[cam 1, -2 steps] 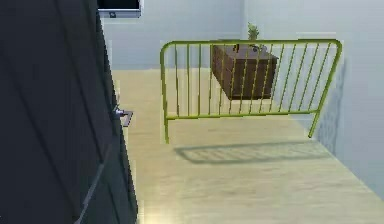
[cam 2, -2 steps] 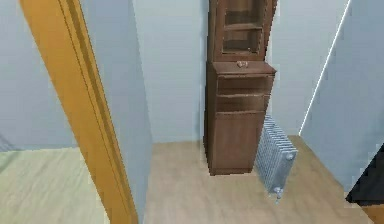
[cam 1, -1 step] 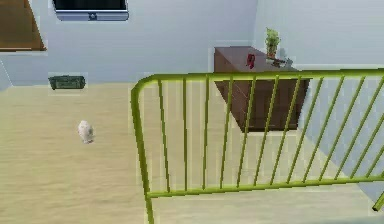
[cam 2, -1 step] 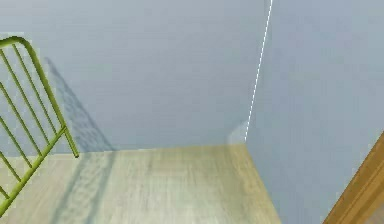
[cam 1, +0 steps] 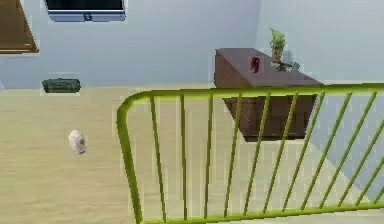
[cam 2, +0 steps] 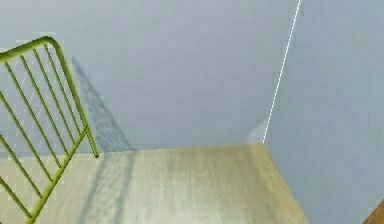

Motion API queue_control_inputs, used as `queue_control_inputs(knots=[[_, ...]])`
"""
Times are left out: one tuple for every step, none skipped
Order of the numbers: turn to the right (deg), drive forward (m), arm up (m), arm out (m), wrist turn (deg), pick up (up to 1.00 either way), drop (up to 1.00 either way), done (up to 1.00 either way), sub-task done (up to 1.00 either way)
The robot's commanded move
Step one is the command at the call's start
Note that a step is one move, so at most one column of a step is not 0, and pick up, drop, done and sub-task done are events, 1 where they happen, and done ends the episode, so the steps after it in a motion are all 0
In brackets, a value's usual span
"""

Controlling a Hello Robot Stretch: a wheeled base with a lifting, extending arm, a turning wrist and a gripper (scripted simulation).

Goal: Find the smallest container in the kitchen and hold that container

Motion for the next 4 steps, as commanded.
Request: queue_control_inputs(knots=[[-42.0,0.0,0.0,0.0,0.0,0.0,0.0,0.0,0.0],[0.0,0.3,0.0,0.0,0.0,0.0,0.0,0.0,0.0],[-12.0,0.0,0.0,0.0,0.0,0.0,0.0,0.0,0.0],[0.0,1.0,0.0,0.0,0.0,0.0,0.0,0.0,0.0]])
